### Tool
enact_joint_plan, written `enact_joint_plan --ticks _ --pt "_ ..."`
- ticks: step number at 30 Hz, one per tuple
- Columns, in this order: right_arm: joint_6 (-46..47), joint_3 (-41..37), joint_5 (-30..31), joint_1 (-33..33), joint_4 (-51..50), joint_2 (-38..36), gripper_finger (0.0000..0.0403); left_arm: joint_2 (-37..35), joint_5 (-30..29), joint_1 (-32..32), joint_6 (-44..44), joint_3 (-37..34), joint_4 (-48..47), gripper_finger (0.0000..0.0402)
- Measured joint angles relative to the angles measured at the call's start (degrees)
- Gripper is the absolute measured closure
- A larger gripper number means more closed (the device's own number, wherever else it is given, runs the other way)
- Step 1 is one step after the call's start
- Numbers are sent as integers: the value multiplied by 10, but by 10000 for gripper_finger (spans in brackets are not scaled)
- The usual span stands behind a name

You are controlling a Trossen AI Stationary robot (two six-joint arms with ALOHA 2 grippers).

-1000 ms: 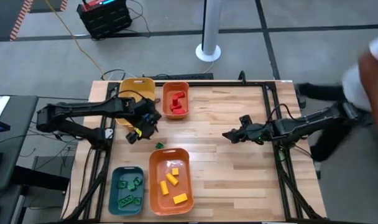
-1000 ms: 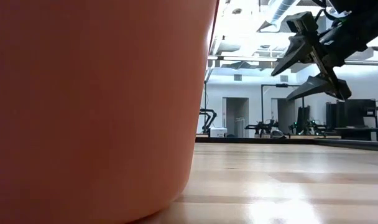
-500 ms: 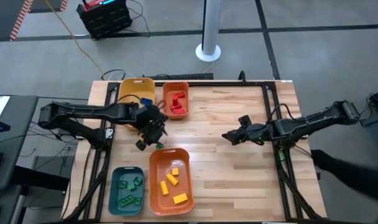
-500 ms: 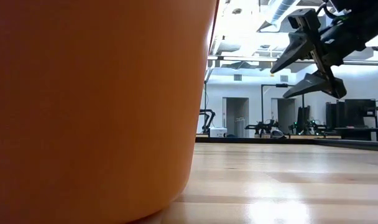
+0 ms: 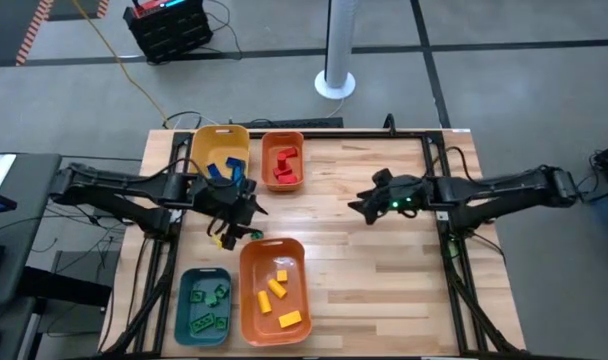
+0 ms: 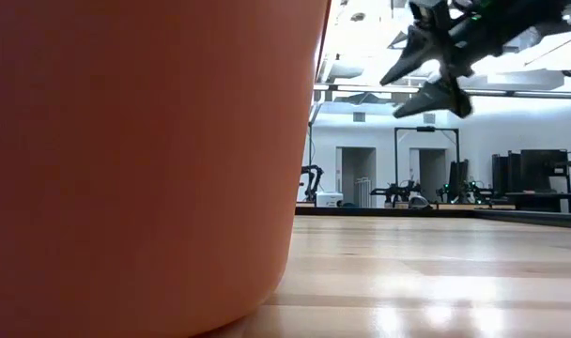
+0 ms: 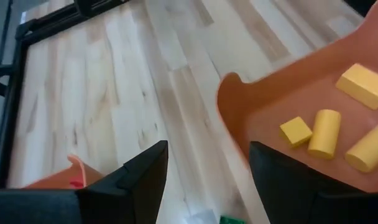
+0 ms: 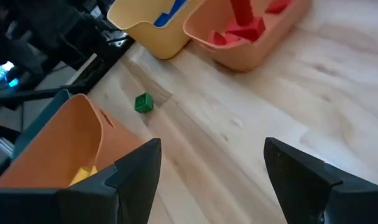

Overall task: Sort blocks
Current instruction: Put the green game piece into the blue bin

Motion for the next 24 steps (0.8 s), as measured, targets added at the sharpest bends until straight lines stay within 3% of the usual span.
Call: enact_joint_plan --ticks 5,13,21,24 --pt "-53 52 -5 -5 4 63 111 0 -13 -7 13 -4 8 185" --pt "-86 130 -5 -2 4 109 111 -48 0 -7 16 -125 192 185" --pt "-133 139 -5 25 -13 109 111 -61 -8 3 92 -158 189 185" --pt "-134 139 -6 37 -14 109 111 -58 32 31 107 -159 178 185"
